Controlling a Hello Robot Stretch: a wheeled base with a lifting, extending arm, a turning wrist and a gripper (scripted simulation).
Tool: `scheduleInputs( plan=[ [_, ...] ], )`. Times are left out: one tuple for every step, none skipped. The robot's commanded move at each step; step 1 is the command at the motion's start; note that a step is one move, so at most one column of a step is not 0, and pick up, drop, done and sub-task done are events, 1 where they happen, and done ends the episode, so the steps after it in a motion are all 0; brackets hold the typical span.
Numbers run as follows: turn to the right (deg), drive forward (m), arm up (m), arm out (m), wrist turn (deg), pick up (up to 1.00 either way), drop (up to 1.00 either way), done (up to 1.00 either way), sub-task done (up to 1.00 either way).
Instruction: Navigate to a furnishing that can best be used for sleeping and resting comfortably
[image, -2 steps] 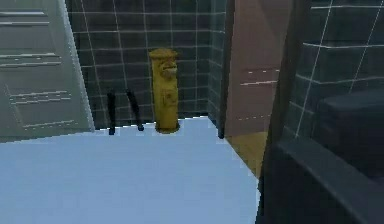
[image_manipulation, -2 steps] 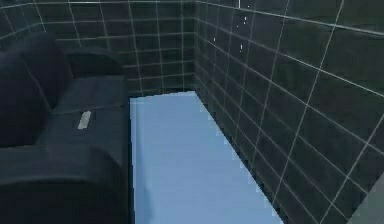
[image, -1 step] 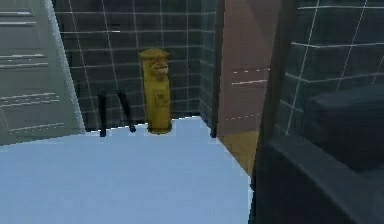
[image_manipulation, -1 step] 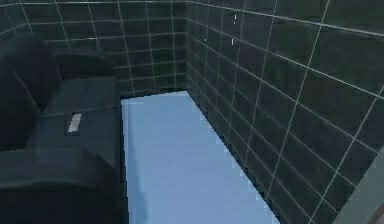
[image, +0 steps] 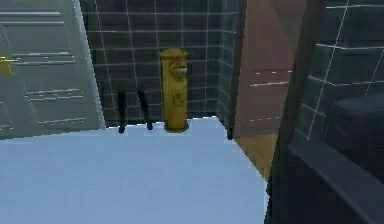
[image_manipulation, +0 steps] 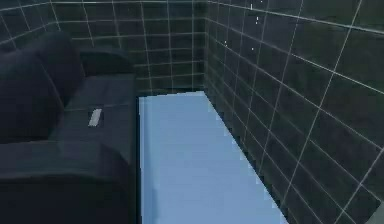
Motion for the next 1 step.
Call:
scheduleInputs(
  plan=[
    [0.0, 1.00, 0.00, 0.00, 0.0, 0.00, 0.00, 0.00, 0.00]
  ],
)
